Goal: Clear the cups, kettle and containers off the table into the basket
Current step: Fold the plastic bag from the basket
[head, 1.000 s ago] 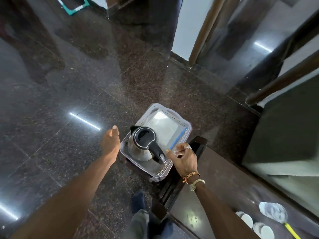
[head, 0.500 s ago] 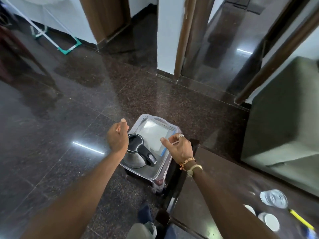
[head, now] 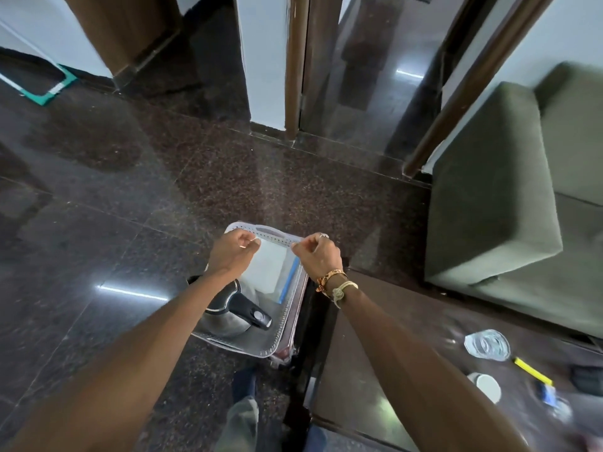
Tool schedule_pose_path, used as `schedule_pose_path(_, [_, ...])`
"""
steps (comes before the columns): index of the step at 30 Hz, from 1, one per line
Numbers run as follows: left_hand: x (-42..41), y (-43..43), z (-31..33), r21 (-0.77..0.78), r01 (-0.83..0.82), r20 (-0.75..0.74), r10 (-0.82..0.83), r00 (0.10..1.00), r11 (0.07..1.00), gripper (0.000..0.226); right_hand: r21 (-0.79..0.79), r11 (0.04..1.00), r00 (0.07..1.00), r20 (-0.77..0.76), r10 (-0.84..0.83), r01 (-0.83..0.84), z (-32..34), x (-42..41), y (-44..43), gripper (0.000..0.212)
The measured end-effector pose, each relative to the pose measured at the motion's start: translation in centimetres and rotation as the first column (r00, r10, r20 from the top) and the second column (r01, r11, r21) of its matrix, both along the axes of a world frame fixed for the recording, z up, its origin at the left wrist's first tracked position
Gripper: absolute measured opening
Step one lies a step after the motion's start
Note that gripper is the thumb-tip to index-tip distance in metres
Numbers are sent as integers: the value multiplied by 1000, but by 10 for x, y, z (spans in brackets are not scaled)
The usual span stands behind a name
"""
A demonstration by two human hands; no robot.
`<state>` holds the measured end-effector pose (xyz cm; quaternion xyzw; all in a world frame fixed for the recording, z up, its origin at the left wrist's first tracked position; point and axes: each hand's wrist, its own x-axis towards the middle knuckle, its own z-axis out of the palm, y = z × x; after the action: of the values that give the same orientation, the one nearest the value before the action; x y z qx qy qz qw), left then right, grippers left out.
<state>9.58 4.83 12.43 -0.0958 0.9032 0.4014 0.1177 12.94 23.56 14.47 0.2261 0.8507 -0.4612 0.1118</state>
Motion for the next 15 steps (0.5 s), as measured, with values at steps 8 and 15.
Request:
schedule_pose_path(8, [-64, -16, -68, -83, 264, 277, -232, 932, 961, 51, -49, 979, 951, 253, -179, 198, -66, -52, -41, 39])
schedule_pose_path(15, [-96, -37, -130, -135, 301, 414, -222, 883, 944, 83, -31, 965, 880, 418, -224, 260, -125, -75, -59, 60])
